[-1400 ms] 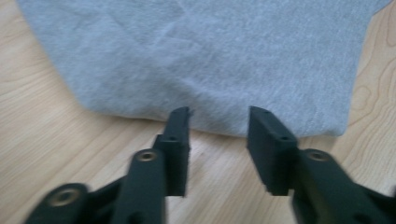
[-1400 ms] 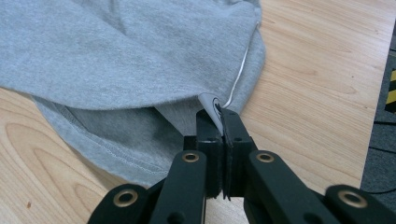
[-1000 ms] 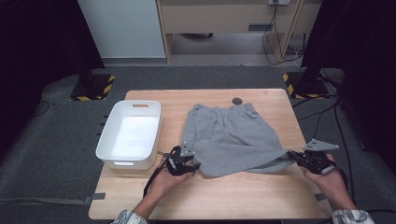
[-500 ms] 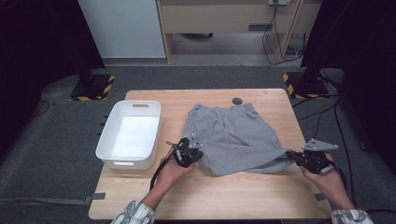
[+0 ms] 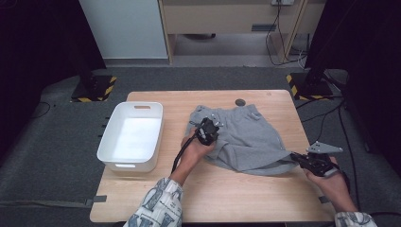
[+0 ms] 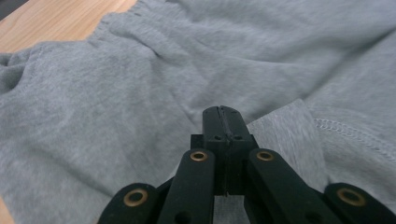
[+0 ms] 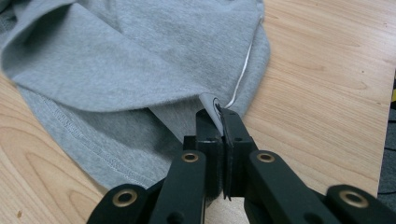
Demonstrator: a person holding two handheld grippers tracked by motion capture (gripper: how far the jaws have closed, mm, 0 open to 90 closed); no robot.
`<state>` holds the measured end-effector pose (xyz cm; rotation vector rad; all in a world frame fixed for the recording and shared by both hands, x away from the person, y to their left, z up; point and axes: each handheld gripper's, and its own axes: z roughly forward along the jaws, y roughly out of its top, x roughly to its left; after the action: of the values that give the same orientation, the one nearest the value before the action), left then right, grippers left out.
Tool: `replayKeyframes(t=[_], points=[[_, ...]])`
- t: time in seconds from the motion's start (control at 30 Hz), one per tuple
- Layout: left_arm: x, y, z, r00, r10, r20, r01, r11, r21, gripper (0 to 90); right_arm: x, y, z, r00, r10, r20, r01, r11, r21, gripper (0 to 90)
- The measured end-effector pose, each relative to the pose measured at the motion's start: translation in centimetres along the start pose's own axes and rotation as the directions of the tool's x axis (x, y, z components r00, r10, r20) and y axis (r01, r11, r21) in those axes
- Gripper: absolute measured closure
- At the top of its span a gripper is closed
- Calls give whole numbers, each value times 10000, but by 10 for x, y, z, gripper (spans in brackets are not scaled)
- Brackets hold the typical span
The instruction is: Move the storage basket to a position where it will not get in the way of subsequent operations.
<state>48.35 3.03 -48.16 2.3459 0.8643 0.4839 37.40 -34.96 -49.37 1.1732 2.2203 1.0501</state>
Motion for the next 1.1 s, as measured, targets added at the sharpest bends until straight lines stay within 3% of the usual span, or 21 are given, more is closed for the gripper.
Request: replayKeyframes(t=[0.1,0.17,0.23,0.4,0.6,0.7,0.87,0.97,1.1], points=[[4,-1,10,9996,-191,206,193,9998,-85,900,0,-1,-1,10000,31,59,-31,10000,-10,878],[3,-5,15,9990,6,445,-13,9999,150,898,0,-2,-1,10000,20,59,-20,10000,-21,878],[0,-7,13,9986,143,518,-144,9999,3,855,0,-2,0,10000,67,54,-67,10000,-19,877],[1,-14,-11,9997,-26,226,43,9969,-788,683,0,-2,-1,10000,51,84,-51,10000,-20,873],[5,-34,-47,9989,-415,202,438,9907,-1291,711,-1,-3,-2,9998,113,151,-113,9999,-22,867],[5,-50,-54,9984,-545,175,561,9931,-1027,751,0,-3,-2,9998,131,175,-131,9999,1,865],[7,-69,-51,9972,-733,169,740,9963,-437,792,1,-3,-2,9997,86,213,-86,10000,-26,861],[7,-73,-42,9976,-646,236,647,9979,-23,797,1,-2,-1,9998,87,203,-87,10000,-14,860],[4,-67,-32,9979,-551,342,551,9985,-7,790,1,-3,-2,9998,87,177,-87,10000,1,857]])
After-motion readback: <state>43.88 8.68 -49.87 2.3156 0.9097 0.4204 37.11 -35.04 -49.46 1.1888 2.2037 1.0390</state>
